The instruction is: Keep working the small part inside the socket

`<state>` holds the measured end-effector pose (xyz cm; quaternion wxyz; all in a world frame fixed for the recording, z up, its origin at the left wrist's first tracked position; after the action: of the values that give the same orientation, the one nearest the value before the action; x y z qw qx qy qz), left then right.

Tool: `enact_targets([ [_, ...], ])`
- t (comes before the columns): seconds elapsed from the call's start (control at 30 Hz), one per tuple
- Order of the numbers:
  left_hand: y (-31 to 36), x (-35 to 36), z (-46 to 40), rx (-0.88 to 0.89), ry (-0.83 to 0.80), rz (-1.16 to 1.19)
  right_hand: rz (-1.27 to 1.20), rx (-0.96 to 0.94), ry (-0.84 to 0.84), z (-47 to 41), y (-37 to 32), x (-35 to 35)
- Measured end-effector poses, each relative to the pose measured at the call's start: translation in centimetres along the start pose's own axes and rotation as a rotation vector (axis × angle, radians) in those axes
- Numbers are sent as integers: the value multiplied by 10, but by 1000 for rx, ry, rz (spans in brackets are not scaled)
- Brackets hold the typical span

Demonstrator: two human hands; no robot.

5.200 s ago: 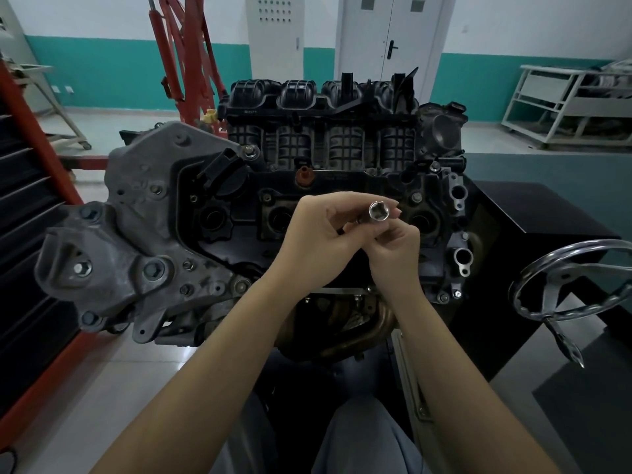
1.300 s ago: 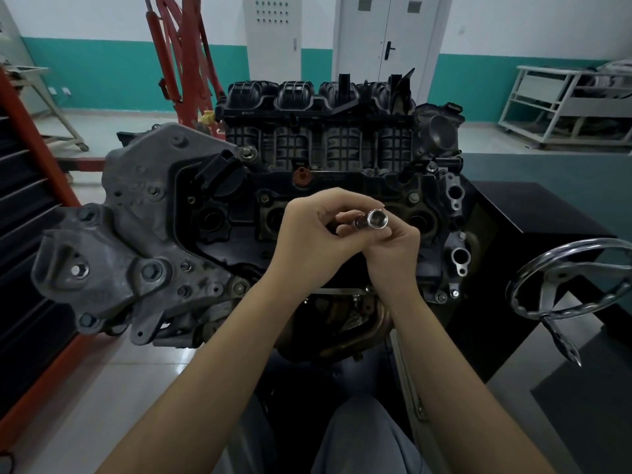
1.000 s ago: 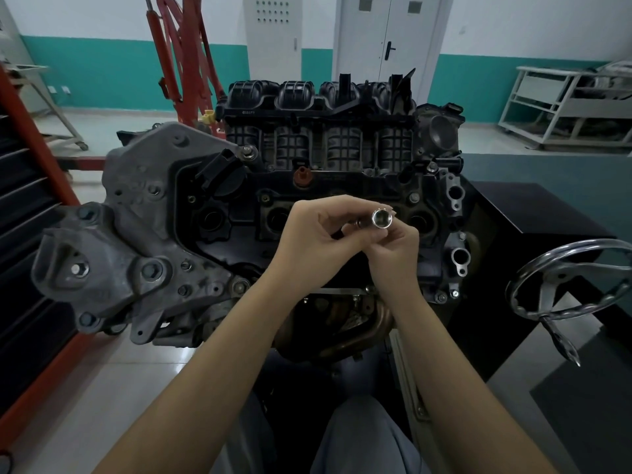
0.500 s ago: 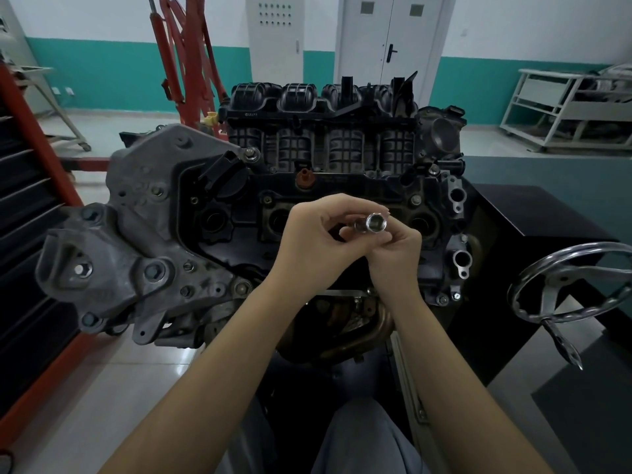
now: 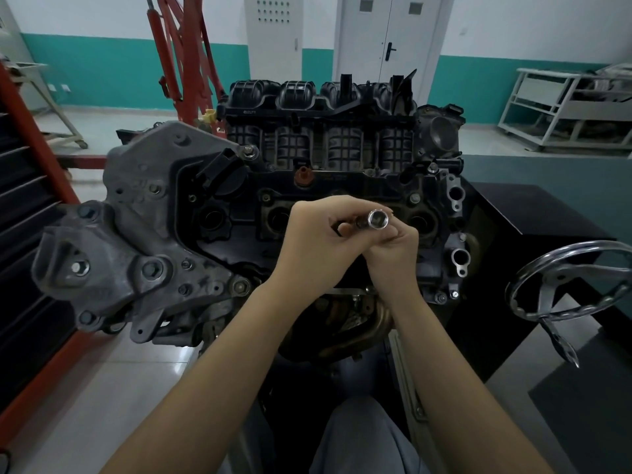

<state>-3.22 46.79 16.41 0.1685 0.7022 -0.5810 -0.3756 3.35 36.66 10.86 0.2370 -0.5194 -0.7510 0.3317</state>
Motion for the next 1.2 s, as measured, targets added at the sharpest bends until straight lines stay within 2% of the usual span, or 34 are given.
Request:
enact_targets([
  [0.2, -2, 4, -1, -23, -110, 109, -1, 16, -11, -1, 3, 0],
  [0.4, -4, -2, 0, -29, -10, 29, 1, -3, 3, -1, 2, -1],
  [0.6, -5, 2, -1, -32, -105, 156, 13, 3, -13, -1, 3, 0],
  [0.73, -2, -1, 0, -4, -6, 22, -50, 4, 30, -1, 4, 0],
  [0.8, -2, -4, 1, -2, 41, 26, -43, 2, 21, -1, 4, -1],
  [1.0, -6, 1, 0, -40, -64, 186, 8, 2, -13, -1, 4, -1],
  [1.2, 0, -6, 2, -6, 37, 28, -38, 13, 34, 0, 9, -4],
])
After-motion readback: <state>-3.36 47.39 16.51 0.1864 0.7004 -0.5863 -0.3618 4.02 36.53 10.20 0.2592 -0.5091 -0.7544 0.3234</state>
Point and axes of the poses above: each hand's wrist, its own z-axis away from the middle knuckle, its own x-axis out of the palm, y = z × x, the point moved 8 cm from there along -z, towards the middle knuckle, and after that the axes turned 10 degrees about -y, right-handed, at the moved point
